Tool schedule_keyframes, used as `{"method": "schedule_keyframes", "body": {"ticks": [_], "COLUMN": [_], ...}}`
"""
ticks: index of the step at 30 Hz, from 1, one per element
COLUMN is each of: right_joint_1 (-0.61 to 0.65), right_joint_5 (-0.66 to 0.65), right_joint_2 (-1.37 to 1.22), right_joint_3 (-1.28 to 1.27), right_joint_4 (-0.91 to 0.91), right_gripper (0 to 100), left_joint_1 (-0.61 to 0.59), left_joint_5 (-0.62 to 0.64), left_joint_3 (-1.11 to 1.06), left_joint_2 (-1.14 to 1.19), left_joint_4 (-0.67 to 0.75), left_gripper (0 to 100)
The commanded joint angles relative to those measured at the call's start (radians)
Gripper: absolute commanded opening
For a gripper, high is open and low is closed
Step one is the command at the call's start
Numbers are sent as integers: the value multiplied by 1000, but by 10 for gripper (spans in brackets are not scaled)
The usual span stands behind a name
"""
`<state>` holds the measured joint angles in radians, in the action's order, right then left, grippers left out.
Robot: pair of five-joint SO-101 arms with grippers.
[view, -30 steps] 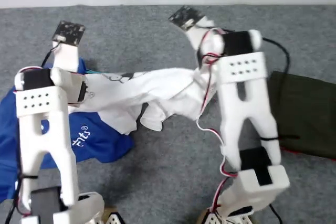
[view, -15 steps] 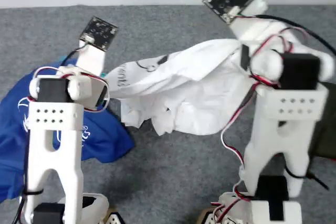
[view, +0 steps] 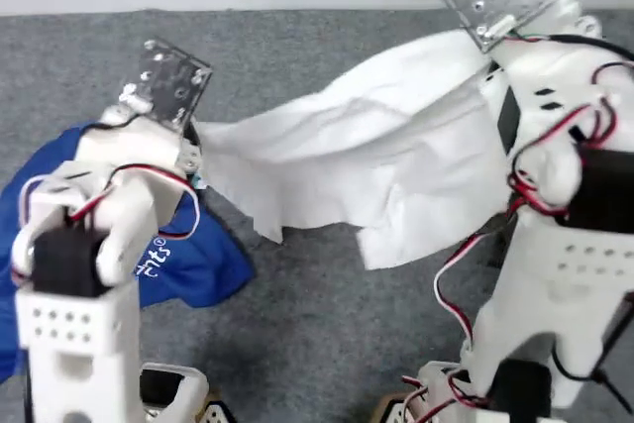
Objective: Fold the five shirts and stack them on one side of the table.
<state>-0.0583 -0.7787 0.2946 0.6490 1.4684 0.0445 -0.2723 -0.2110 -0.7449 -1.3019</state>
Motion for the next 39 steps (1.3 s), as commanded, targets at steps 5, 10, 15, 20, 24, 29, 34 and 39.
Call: {"method": "schedule_keyframes", "body": {"ticks": [5, 10, 15, 20, 24, 29, 34, 39], "right_joint_1": [-18, -47, -67, -76, -70, -70, -67, -19], "right_joint_5": [-9, -40, -43, -44, -44, -38, -37, -37], "right_joint_2": [108, 143, 177, 177, 150, 102, 74, 77], "right_joint_3": [51, 48, 48, 43, -3, -124, -311, -482], "right_joint_4": [-133, -124, -122, -48, 79, 159, 154, 154], "right_gripper": [10, 10, 10, 10, 10, 10, 10, 10], "left_joint_1": [11, 11, 11, 12, 14, 14, 15, 106], "left_joint_5": [-12, -101, -140, -143, -138, -138, -138, -137], "left_joint_3": [62, 120, 174, 174, 134, -24, -236, -433], "left_joint_2": [-107, -109, -107, -104, -104, -104, -106, -107], "left_joint_4": [230, 265, 265, 170, 29, -98, -107, -127], "left_gripper": [14, 14, 14, 14, 14, 14, 14, 15]}}
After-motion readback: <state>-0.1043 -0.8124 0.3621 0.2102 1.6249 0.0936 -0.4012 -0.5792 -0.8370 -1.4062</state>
